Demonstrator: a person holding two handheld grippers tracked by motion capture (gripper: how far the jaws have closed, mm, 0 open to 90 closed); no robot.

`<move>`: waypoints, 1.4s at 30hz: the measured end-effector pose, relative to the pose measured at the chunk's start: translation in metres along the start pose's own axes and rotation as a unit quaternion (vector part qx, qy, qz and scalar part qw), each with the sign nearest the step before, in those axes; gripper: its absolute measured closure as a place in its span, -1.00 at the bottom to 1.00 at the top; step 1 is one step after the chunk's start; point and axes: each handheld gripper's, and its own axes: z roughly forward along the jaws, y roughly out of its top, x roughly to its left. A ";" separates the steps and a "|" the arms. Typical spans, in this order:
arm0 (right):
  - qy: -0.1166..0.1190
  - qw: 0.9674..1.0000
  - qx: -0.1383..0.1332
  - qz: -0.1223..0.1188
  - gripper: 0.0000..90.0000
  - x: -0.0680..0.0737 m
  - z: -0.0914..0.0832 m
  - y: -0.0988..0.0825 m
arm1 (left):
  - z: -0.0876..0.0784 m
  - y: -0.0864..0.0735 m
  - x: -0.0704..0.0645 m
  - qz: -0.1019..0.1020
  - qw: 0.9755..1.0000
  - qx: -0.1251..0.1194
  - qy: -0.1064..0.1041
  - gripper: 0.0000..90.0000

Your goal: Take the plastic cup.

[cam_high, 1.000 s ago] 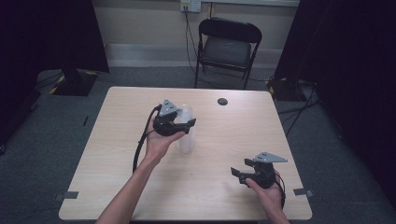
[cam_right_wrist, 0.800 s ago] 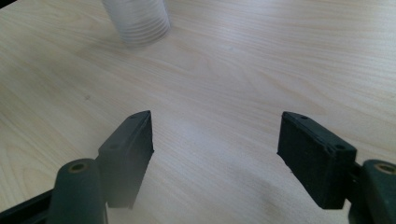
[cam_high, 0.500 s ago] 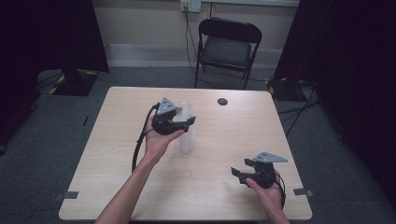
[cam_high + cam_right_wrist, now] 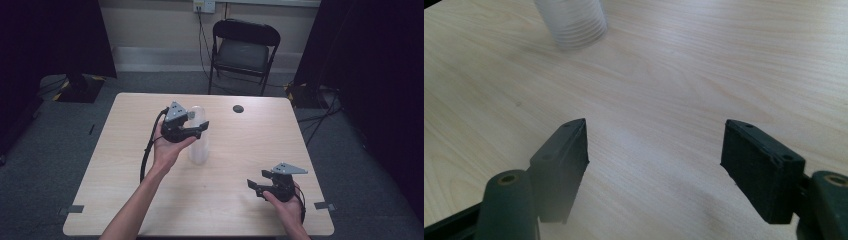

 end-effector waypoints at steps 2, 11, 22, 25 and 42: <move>0.000 1.000 -0.001 0.000 -0.40 0.000 0.000 0.000 | -0.001 0.001 0.000 -0.007 1.000 -0.001 0.001 -0.17; 0.000 1.000 0.001 0.000 -0.40 0.000 0.001 0.000 | -0.008 0.017 -0.002 -0.005 1.000 -0.017 -0.013 -0.17; 0.001 1.000 0.001 0.000 -0.40 0.000 0.001 0.000 | -0.021 0.030 0.003 -0.002 0.999 -0.045 -0.010 -0.18; 0.001 1.000 0.001 -0.001 -0.40 0.000 0.001 0.000 | -0.024 0.031 0.003 -0.005 0.999 -0.051 -0.013 -0.18; 0.000 1.000 0.002 -0.004 -0.40 0.002 0.002 0.000 | -0.051 0.035 0.008 -0.028 0.997 -0.066 -0.019 -0.17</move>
